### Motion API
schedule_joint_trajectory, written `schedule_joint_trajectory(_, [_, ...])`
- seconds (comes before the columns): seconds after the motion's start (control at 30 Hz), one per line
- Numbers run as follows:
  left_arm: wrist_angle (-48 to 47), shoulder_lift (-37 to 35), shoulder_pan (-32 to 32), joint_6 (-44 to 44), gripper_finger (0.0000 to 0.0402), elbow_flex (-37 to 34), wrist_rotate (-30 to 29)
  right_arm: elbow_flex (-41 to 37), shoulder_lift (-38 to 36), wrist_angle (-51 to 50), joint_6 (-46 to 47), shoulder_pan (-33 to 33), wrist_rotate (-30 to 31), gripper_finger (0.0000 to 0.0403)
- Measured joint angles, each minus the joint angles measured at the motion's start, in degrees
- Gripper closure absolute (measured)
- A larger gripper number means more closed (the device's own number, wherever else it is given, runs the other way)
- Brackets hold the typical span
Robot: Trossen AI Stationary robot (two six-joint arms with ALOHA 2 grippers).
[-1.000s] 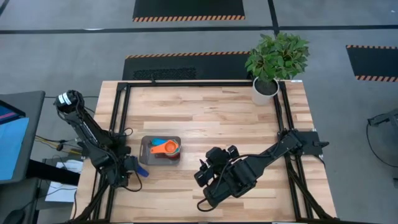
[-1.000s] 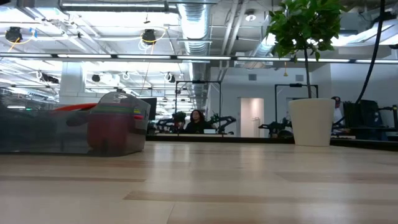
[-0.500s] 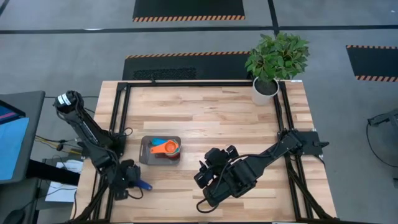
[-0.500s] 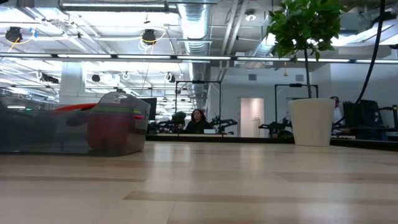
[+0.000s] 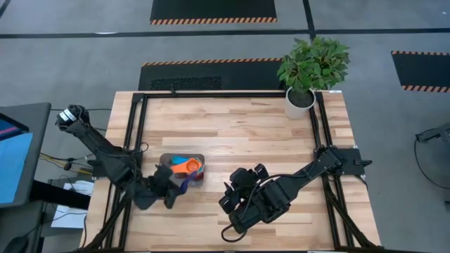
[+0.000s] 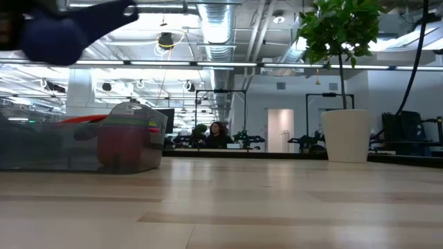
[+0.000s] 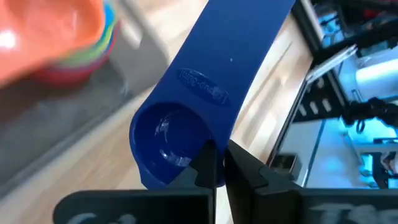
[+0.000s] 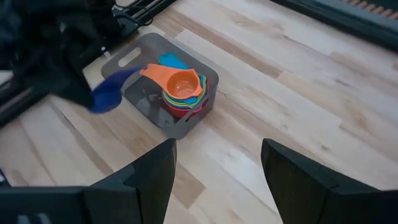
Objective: Nest measuring cups in basket
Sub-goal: Stack the dark blue measuring cup on top of the orange measuring cup in the black bin
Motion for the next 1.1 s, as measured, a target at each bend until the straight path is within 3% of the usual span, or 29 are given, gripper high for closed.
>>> schedule_joint_trajectory(0.17, [-0.1, 1.0, 7.6, 13.1, 0.0401, 2.9, 1.6, 0.0, 0.0, 0.0, -6.2, 0.4, -0.5, 0.0145])
schedule_joint_trajectory(0.3, [0.3, 3.0, 13.7, 30.0, 0.0401, 3.1, 8.5, 0.0, 0.0, -0.5, -10.6, 0.9, -1.4, 0.0145])
schedule_joint_trajectory(0.47, [0.2, 3.8, 18.1, 44.8, 0.0401, 3.1, 17.4, 0.0, -0.1, -4.4, -11.1, 2.6, -1.4, 0.0145])
schedule_joint_trajectory(0.97, [-1.1, 3.9, 24.3, 104.1, 0.0401, 3.2, 19.0, 0.0, -0.4, -6.5, -4.9, 5.1, -1.3, 0.0145])
schedule_joint_trajectory(1.1, [-7.0, 3.9, 25.7, 113.3, 0.0401, 3.2, 21.1, 0.0, -0.4, -6.4, -2.5, 5.2, -1.3, 0.0145])
